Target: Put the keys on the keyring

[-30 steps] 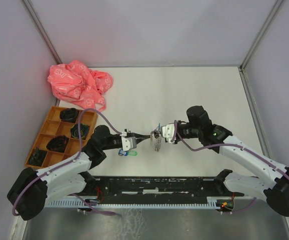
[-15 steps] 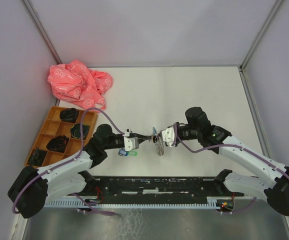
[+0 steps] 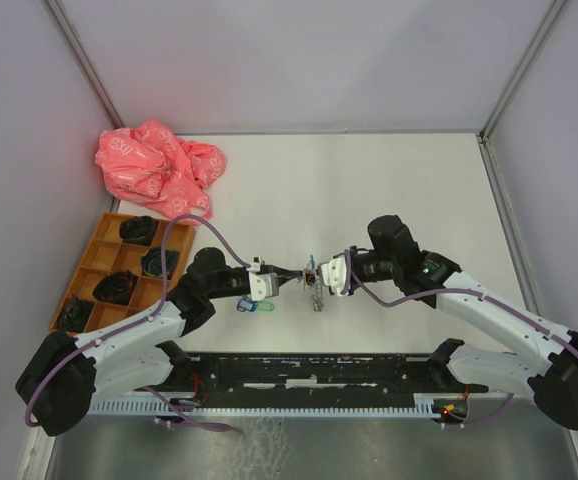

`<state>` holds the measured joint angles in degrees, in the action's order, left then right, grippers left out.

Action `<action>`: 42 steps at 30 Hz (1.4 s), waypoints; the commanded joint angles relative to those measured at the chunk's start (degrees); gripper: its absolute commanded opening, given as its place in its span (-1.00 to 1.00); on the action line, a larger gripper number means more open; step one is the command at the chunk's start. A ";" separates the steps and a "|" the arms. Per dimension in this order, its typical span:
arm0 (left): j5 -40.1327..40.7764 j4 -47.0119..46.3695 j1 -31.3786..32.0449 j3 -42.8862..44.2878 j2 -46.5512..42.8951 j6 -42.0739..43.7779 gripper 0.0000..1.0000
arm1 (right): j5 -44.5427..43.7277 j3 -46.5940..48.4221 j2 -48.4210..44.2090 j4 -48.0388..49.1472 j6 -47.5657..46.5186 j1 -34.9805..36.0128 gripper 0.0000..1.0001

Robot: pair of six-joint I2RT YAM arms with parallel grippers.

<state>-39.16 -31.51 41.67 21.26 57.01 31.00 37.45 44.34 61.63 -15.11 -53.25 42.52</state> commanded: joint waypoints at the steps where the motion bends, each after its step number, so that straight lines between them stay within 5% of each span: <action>1: -0.65 -0.92 0.43 2.71 0.12 1.95 -0.95 | -0.17 1.63 -0.62 2.87 -0.34 0.37 -0.99; 42: -1.01 0.22 0.58 3.82 1.57 2.34 -0.95 | -0.80 2.11 0.15 2.46 1.00 0.46 -0.99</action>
<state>-39.35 -29.21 41.91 22.90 58.54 31.40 35.97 44.34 62.00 -15.14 -52.75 42.65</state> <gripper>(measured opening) 0.035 0.015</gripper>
